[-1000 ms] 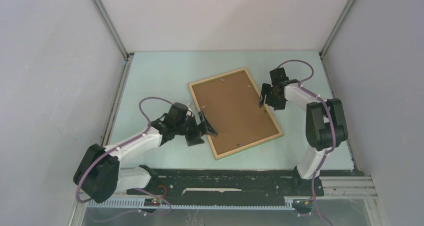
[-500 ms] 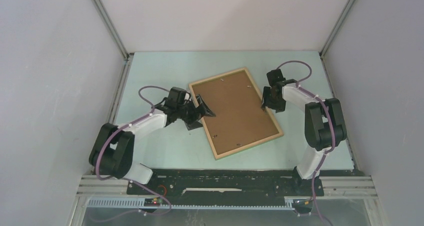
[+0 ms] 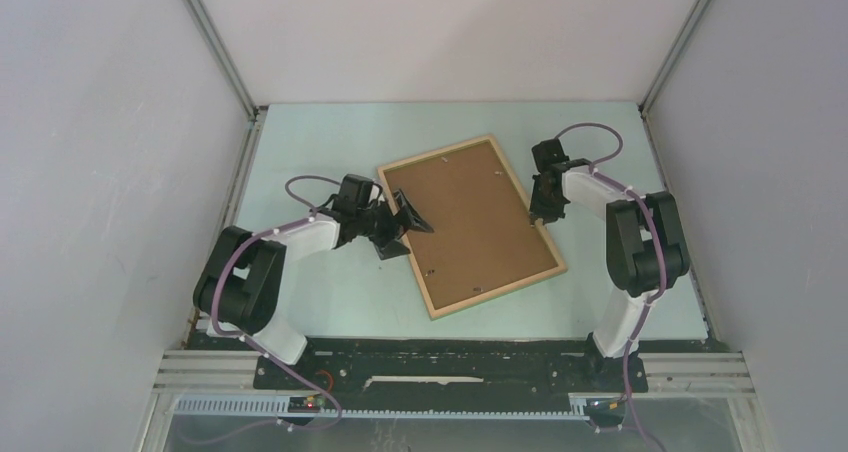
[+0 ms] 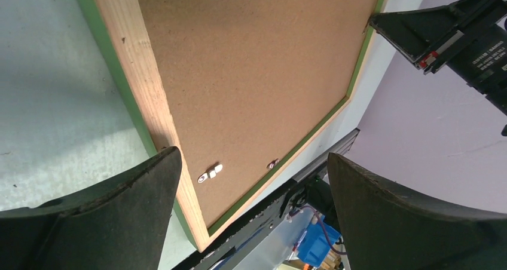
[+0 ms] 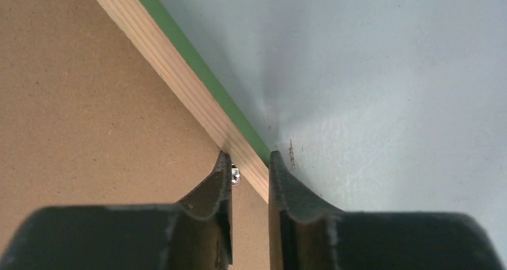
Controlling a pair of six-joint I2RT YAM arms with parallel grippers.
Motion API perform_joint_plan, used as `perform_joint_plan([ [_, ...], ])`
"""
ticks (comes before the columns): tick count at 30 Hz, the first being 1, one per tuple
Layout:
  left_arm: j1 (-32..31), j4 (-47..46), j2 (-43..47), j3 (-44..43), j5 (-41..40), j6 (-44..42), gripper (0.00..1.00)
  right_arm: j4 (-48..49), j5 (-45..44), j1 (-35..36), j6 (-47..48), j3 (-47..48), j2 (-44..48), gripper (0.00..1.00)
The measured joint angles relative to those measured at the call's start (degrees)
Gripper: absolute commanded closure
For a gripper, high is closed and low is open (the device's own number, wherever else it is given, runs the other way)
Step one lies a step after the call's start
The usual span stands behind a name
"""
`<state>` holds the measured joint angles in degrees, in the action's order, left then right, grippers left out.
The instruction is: Put the photo into the frame
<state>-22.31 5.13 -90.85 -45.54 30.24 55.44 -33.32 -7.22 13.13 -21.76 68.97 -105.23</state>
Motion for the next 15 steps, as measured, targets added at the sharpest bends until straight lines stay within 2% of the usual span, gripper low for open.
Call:
perform_joint_plan([
  [1,0.2,-0.3,0.0,0.0,0.2,0.0,0.00,0.0,-0.1,0.0,0.3,0.0,0.0,0.98],
  [2,0.4,-0.5,0.0,0.0,0.5,0.0,0.00,-0.1,-0.2,0.0,0.9,0.1,0.0,1.00],
  [10,2.5,-4.1,-1.1,0.0,3.5,1.5,0.00,0.8,0.4,0.7,0.1,0.3,0.3,1.00],
  [11,2.7,-4.7,-1.1,0.1,3.7,1.8,0.00,1.0,0.7,0.7,-0.4,0.3,0.3,0.94],
  [15,3.3,-6.9,-1.4,0.1,5.0,3.2,0.00,1.4,2.1,0.7,-1.8,-0.1,0.8,0.56],
])
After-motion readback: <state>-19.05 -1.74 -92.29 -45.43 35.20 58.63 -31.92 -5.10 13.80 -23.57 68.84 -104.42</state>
